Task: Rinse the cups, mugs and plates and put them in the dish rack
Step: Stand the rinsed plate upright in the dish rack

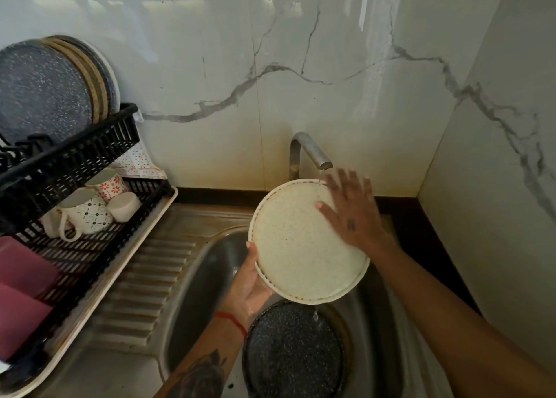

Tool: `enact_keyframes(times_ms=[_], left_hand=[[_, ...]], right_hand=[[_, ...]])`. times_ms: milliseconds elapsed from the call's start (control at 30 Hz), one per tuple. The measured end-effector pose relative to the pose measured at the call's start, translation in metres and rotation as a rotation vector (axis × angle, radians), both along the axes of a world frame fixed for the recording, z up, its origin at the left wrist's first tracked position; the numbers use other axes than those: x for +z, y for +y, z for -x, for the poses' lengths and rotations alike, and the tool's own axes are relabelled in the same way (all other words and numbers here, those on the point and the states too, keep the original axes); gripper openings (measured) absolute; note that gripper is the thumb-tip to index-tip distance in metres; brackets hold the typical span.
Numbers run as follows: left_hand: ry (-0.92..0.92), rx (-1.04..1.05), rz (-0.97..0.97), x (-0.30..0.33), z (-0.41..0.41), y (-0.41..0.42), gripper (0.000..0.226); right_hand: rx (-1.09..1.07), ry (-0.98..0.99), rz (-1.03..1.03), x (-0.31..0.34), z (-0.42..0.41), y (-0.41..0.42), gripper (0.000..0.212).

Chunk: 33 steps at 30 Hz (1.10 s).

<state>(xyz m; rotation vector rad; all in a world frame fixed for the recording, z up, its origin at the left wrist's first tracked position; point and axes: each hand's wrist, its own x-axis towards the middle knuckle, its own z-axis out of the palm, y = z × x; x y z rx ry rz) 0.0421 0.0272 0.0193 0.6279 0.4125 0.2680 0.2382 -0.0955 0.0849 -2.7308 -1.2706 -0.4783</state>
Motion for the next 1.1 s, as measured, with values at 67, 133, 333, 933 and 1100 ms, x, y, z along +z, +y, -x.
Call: enact_keyframes(times_ms=[67,133,333,933,1100], left_hand=[[-0.012,-0.011,0.028,0.0,0.0,-0.004,0.045],[-0.001,-0.017,0.053,0.001,-0.002,-0.009,0.048],[0.008,0.011,0.09,0.008,-0.014,-0.022,0.031],[0.088,0.083,0.061,0.016,-0.013,-0.024,0.035],[0.147,0.104,0.07,0.017,-0.007,-0.011,0.029]], right_hand=[[-0.066,0.066,-0.033,0.001,-0.001,-0.002,0.076],[-0.027,0.071,-0.066,-0.001,0.014,0.005,0.075],[0.457,-0.179,0.239,-0.039,0.08,0.03,0.06],[0.427,-0.172,0.228,-0.041,0.095,0.04,0.065],[0.277,-0.036,0.0,-0.031,0.059,0.017,0.064]])
